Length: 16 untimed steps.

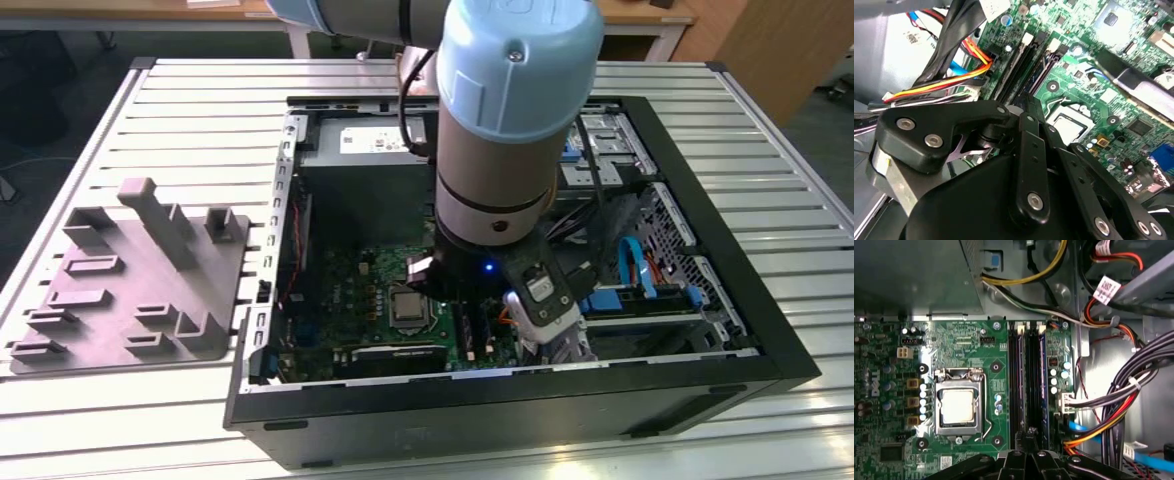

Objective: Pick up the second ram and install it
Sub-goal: 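Press down the second ram until it locks into place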

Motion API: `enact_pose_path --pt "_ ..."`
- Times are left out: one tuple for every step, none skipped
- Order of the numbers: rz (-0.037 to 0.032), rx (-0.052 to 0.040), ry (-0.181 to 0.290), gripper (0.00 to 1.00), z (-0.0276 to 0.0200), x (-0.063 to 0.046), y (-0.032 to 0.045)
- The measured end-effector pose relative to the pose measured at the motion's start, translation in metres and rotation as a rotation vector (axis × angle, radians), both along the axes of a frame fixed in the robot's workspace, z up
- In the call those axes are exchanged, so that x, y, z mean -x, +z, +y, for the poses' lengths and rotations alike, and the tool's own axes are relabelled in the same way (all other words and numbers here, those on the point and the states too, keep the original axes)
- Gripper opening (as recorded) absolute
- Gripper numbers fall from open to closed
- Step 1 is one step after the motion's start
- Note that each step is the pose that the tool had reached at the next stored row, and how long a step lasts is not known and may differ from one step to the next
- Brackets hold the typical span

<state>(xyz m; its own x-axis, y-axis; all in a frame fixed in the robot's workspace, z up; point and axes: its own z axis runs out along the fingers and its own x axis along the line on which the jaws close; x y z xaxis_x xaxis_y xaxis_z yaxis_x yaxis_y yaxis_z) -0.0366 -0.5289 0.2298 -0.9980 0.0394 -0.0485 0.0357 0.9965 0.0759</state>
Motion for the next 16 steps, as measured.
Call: enact_pose_path --pt "0.0004 0.0007 0.000 0.10 -0.0006 0.0000 -0.0001" --pt "0.0007 0.0012 0.000 0.10 -0.0011 0.0000 -0.0004" --pt "0.0011 0.0017 0.000 0.10 -0.0016 0.0000 -0.0006" --pt "0.0016 0.0023 0.000 0.10 -0.0022 -0.0001 -0.0009" --pt "0.0026 0.0029 0.000 0.10 -0.0033 -0.0001 -0.0012" --pt "0.0032 0.0033 0.000 0.10 -0.0041 -0.0001 -0.0016" --pt "0.0040 0.0038 0.000 0.10 -0.0050 -0.0001 -0.0019" --pt "0.0047 0.0045 0.000 0.10 -0.0059 -0.0002 -0.0022" --pt "0.0055 0.0050 0.000 0.10 -0.0067 -0.0002 -0.0024" --pt "0.0063 0.0056 0.000 0.10 -0.0072 -0.0004 -0.0027" --pt "0.0068 0.0059 0.000 0.10 -0.0075 -0.0007 -0.0030" --pt "0.0074 0.0060 0.000 0.10 -0.0076 -0.0015 -0.0033" --pt "0.0081 0.0061 0.000 0.10 -0.0077 -0.0030 -0.0036" --pt "0.0089 0.0063 0.000 0.10 -0.0078 -0.0047 -0.0038" --pt "0.0094 0.0065 0.000 0.10 -0.0079 -0.0058 -0.0041" --pt "0.0098 0.0066 0.000 0.10 -0.0082 -0.0061 -0.0044"
